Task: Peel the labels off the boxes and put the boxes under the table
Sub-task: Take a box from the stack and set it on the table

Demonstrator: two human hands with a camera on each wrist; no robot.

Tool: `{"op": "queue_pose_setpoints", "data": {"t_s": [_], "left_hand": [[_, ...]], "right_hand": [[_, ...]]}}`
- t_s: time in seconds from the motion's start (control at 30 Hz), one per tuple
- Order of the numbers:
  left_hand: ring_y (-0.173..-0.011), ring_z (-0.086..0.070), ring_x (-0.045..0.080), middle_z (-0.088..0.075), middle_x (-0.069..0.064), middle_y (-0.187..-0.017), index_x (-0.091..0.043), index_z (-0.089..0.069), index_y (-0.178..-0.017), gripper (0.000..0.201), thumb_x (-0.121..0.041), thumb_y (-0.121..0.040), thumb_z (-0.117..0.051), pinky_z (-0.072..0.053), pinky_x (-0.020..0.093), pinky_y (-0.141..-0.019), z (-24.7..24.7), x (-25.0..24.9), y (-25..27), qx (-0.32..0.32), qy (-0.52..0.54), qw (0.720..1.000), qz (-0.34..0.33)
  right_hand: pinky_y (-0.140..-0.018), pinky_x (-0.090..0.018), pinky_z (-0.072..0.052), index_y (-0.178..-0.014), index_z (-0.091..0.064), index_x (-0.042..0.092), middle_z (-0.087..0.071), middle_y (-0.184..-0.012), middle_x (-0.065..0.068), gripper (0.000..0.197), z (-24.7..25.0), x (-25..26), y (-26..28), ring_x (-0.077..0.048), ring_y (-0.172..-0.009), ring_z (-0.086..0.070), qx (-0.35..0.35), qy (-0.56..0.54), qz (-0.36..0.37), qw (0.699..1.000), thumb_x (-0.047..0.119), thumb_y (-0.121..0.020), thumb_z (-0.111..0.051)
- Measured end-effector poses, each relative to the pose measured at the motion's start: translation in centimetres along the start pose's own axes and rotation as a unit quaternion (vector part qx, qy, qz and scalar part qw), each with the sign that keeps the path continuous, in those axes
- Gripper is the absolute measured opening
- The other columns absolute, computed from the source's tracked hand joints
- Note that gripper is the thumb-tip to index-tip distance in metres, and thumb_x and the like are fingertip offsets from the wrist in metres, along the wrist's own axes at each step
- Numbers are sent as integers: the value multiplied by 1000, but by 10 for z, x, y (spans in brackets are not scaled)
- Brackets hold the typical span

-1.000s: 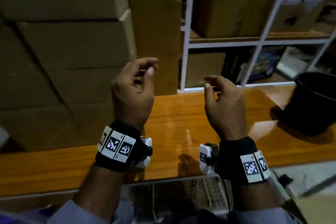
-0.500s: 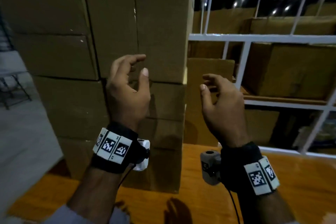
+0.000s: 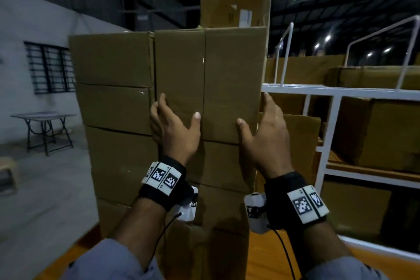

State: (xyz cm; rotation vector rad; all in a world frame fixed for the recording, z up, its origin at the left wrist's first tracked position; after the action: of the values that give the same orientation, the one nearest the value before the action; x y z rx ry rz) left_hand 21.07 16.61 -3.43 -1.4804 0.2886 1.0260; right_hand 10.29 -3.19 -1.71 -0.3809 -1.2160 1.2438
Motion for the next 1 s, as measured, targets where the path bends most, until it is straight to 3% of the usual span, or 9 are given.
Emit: {"op": "queue_pose_setpoints", "data": {"t_s": [0.2,0.27,0.33,0.43,0.6,0.7,0.77,0.9,1.0], "left_hand": [[-151,-22,32,-22,10,-165,-26,-11,-162,98,-45,-89,-74,-24,64,-119,8,-1,-3,-24,40,999,20],[-149,-24,32,-25,10,-162,-29,-11,-162,103,-52,-84,-75,-27,65,-117,7,0,-7,-19,49,998,34],[-146,-29,32,-25,9,-159,-33,-12,-161,109,-64,-76,-72,-34,64,-114,9,0,-13,-12,61,997,54],[-136,-35,28,-27,4,-146,-27,-22,-162,110,-74,-71,-62,-41,55,-113,12,-4,-21,17,59,995,74],[-130,-43,24,-35,1,-140,-23,-32,-150,96,-70,-76,-74,-50,44,-102,12,-14,-17,42,101,992,62],[-109,-59,9,-53,-2,-128,-18,-27,-143,83,-48,-86,-79,-51,33,-94,13,-23,-11,47,170,982,70],[-98,-55,-5,-55,-12,-113,-17,-28,-140,75,-44,-90,-77,-49,28,-89,16,-30,-9,50,192,977,73],[-93,-49,-13,-45,-26,-106,-30,-24,-132,73,-38,-87,-81,-43,14,-76,18,-48,0,89,209,972,61],[-102,-53,-4,-47,-22,-116,-29,-23,-146,89,-40,-83,-84,-46,24,-87,18,-69,7,109,212,970,36]], "right_hand": [[-114,-42,-43,-165,-19,23,-41,-157,-4,82,2,-18,-1,-20,-141,-43,11,-25,-25,999,29,-99,-68],[-115,-40,-40,-165,-18,26,-41,-158,-2,81,3,-20,-2,-18,-142,-42,28,-47,-28,998,24,-100,-66],[-117,-49,-43,-164,-19,29,-43,-157,1,83,2,-21,-3,-17,-143,-43,49,-87,-30,995,21,-98,-68],[-111,-50,-50,-161,-23,29,-48,-151,3,88,7,-21,-5,-17,-137,-48,43,-121,-38,991,33,-91,-77],[-98,-39,-58,-151,-24,26,-53,-139,2,92,22,-14,-6,-16,-125,-57,22,-158,-55,986,48,-83,-82],[-72,-13,-56,-135,-23,27,-52,-119,15,79,32,-11,-6,-2,-102,-61,15,-195,-68,978,40,-85,-83],[-64,-5,-51,-132,-21,30,-51,-116,16,78,41,-8,-5,5,-95,-58,-1,-207,-69,976,41,-86,-82],[-80,-12,-50,-143,-19,32,-46,-115,26,94,63,-8,-2,12,-96,-54,-41,-198,-60,978,46,-80,-86],[-95,-33,-55,-157,-9,37,-46,-136,19,115,86,-10,3,1,-115,-56,-76,-170,-43,982,55,-74,-88]]}}
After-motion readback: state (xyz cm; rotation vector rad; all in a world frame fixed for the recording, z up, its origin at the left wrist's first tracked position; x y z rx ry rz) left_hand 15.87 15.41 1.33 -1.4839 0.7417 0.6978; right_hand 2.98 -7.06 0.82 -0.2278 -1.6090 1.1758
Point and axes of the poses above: each hand's wrist, its own y-axis away from the middle knuckle, its own z-axis out of the back of the hand, x = y × z, the point moved 5 cm from there along -y, towards the middle knuckle
